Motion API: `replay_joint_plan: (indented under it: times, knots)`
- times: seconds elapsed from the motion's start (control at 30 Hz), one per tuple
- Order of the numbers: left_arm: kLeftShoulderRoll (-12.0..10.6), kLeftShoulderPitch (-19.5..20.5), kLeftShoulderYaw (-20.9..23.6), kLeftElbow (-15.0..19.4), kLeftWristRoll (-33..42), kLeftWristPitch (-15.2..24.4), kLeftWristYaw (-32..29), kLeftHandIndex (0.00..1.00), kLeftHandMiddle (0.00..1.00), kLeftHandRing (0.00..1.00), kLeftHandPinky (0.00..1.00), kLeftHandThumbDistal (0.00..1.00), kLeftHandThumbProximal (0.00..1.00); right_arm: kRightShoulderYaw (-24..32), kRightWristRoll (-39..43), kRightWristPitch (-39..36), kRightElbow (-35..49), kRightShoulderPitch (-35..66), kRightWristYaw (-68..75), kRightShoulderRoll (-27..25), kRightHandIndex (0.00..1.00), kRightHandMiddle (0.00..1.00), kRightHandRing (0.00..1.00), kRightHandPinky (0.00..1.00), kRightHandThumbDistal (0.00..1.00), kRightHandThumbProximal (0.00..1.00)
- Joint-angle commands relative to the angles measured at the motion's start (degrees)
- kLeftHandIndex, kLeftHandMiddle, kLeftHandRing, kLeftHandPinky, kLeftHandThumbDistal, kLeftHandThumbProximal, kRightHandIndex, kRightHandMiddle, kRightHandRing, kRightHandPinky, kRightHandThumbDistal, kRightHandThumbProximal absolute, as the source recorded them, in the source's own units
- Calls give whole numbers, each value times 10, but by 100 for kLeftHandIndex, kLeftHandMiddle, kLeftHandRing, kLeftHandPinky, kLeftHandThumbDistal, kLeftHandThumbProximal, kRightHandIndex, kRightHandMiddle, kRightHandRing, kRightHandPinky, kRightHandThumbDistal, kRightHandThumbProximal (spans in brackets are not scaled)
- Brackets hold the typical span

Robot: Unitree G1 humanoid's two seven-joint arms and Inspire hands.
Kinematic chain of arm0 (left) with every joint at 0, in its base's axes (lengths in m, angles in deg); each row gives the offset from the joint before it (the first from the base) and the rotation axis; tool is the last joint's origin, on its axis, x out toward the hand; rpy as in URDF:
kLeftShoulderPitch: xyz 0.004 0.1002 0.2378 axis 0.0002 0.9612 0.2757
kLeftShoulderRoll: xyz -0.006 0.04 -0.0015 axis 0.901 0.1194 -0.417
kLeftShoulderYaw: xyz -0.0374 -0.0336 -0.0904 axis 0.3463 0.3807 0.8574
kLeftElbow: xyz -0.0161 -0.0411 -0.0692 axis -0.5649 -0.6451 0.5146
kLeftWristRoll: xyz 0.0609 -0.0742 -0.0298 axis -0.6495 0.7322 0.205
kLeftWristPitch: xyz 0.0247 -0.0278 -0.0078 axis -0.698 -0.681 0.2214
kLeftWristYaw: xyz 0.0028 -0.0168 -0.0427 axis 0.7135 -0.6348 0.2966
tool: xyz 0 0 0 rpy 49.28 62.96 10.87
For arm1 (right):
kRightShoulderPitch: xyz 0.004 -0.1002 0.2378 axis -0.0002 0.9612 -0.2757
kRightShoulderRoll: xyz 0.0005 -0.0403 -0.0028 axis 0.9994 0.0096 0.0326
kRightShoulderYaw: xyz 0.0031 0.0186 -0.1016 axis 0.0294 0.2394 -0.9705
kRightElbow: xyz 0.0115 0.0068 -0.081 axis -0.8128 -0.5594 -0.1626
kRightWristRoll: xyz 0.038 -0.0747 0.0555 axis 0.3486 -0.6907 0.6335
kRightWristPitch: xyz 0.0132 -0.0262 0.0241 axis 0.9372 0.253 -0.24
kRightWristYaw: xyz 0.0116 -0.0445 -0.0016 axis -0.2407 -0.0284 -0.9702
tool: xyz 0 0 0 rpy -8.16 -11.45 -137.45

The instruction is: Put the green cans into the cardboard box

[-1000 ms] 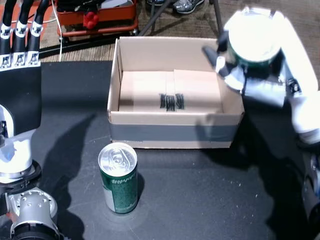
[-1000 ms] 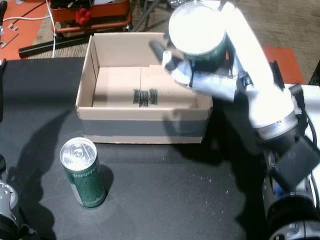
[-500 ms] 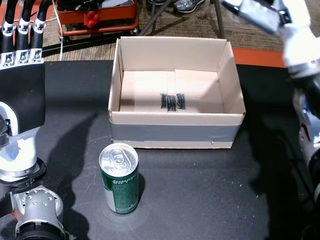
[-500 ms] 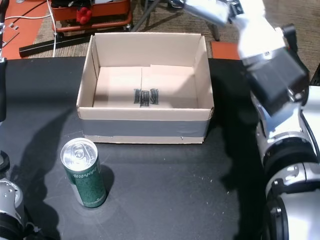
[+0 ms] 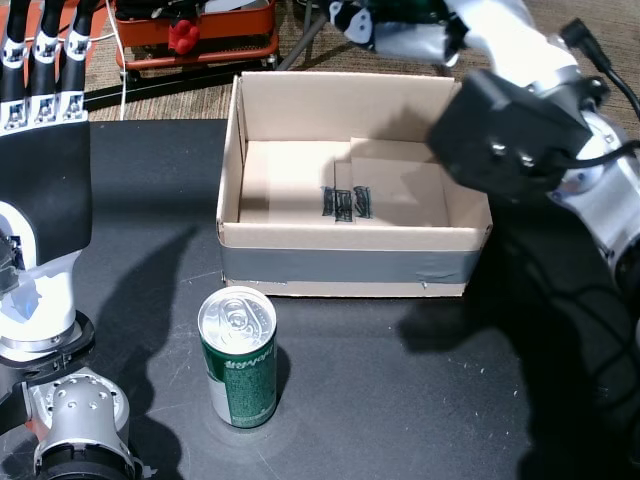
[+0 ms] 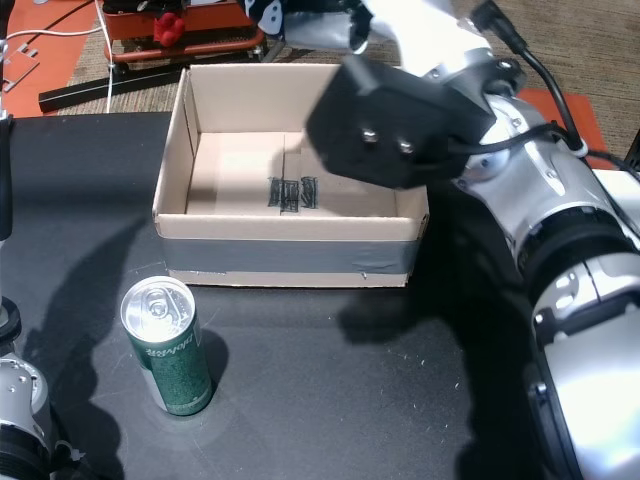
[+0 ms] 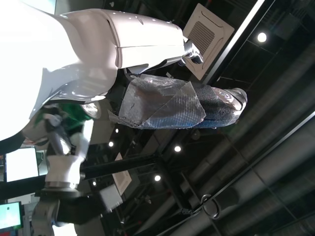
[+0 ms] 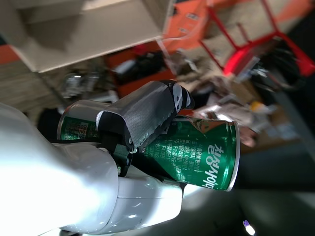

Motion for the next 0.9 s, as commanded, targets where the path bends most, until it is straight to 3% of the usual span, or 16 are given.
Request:
replay_joint_plan:
  times: [0.0,0.2,0.87]
  knots:
    - [-4,7,0,5,1,0,-7,100,100,100,100,56,88,-18,-11,24,-11,-20,-11,7,28,30,39,40,47,0]
    - [-8,8,1,11,2,1,-8,100,100,100,100,57,88,-35,-9,72,-20,-23,-33,16,28,31,39,39,46,0]
    - [-18,17,-3,32,1,11,0,100,99,100,100,58,91,-34,14,74,-24,1,-192,26,33,35,41,43,42,0]
